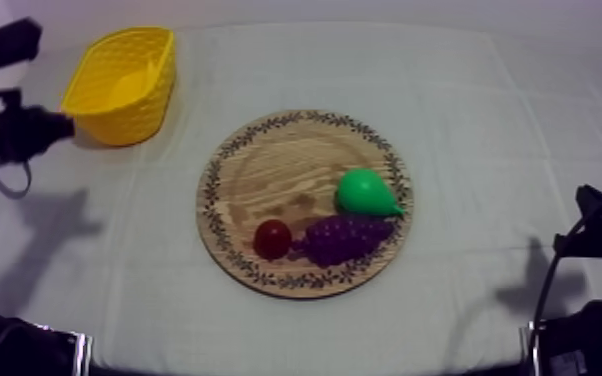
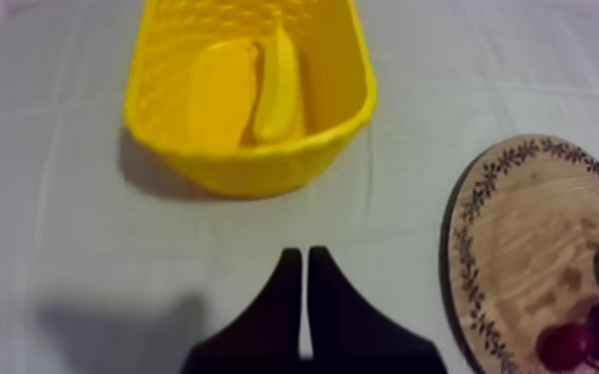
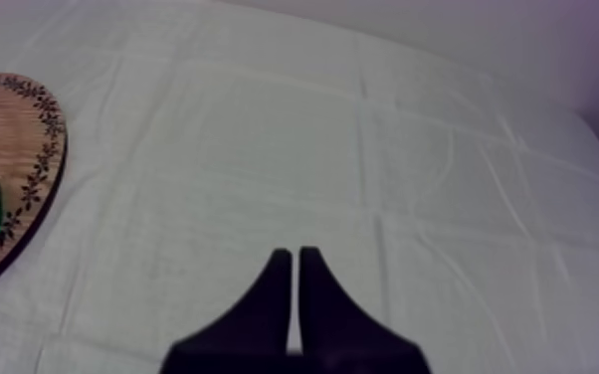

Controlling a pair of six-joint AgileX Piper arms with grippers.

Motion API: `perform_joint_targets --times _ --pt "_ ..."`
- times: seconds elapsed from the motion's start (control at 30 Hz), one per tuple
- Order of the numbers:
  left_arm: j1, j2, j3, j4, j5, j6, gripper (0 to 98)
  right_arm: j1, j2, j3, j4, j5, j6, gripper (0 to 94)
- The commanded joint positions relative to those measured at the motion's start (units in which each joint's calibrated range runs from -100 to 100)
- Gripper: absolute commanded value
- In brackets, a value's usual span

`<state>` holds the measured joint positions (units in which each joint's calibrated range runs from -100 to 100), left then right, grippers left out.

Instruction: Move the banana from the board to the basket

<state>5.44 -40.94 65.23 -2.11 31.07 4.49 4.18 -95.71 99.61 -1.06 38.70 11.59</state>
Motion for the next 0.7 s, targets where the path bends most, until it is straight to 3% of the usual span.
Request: perform_joint_targets --times 0.0,0.23,0.5,0.67 --pt "-0.8 -19.4 13.2 0.03 0.2 0.0 0.0 0.0 0.0 0.1 0.0 0.0 0.0 0.4" --pt "-2.9 -41.1 23.8 -0.01 5.4 0.8 0.0 0.0 0.0 0.1 0.0 0.0 0.0 0.4" --pt "-2.9 -54.5 31.1 -0.65 8.8 1.9 0.0 0.0 0.0 0.1 0.0 0.0 0.0 0.4" --pt "-1.8 -58.2 31.5 -0.87 10.6 -0.3 0.0 0.0 0.0 0.1 0.0 0.0 0.0 0.4"
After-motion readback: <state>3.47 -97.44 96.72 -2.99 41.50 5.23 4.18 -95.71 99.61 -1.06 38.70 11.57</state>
